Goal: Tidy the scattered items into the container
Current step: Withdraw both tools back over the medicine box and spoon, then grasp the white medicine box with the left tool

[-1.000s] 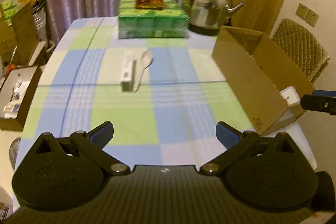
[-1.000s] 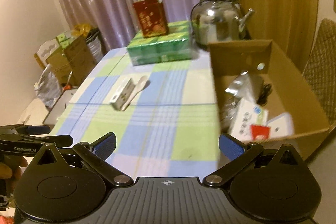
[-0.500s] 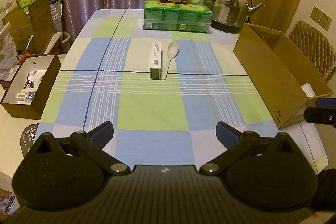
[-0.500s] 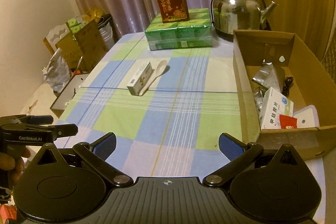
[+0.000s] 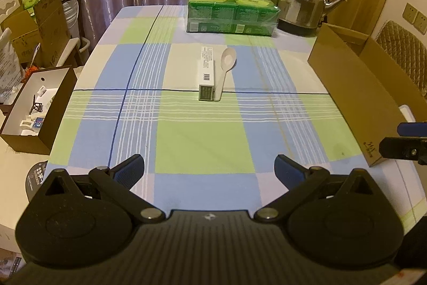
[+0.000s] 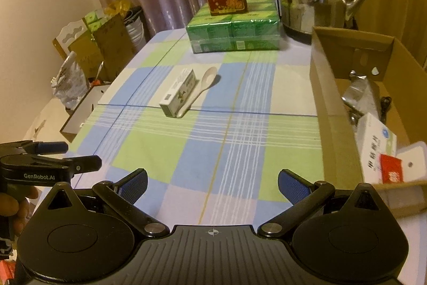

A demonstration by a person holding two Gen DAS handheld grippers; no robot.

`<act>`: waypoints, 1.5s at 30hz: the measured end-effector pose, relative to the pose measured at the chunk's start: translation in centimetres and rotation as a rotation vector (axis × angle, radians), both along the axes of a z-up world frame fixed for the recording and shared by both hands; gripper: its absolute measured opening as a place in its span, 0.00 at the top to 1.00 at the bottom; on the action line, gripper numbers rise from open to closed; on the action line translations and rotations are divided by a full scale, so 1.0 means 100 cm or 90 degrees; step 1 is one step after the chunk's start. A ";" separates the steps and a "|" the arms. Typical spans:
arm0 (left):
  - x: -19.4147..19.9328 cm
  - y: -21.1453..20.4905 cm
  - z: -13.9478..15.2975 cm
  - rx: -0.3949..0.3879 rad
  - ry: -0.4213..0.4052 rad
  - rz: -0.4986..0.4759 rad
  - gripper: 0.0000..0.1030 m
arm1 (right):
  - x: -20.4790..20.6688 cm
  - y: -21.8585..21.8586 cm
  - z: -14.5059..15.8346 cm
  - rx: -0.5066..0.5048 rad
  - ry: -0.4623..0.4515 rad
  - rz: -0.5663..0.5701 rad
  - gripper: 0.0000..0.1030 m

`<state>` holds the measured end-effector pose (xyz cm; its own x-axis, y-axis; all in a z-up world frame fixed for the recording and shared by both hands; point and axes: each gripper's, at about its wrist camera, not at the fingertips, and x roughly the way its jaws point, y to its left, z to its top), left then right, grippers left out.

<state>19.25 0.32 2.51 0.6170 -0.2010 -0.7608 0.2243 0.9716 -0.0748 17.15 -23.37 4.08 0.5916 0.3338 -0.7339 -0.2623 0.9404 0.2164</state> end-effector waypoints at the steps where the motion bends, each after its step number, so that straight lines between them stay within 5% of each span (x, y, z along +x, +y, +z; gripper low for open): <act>1: 0.004 0.000 -0.002 0.003 0.002 -0.001 0.01 | 0.004 0.002 -0.002 0.001 0.002 0.001 0.02; 23: 0.144 -0.019 -0.046 0.047 -0.011 -0.070 0.11 | 0.126 0.033 -0.057 -0.038 -0.018 -0.039 0.02; 39: 0.241 -0.054 -0.096 0.069 0.021 -0.118 0.76 | 0.174 0.044 -0.099 -0.061 -0.016 -0.053 0.02; 45: 0.244 -0.044 -0.099 0.085 0.013 -0.119 0.79 | 0.187 0.056 -0.108 -0.042 -0.024 -0.041 0.04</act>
<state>43.67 -4.11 -7.38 0.5623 -0.2072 -0.8005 0.4016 0.9147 0.0453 35.88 -17.74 -6.69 0.6383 0.2452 -0.7297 -0.2069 0.9677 0.1441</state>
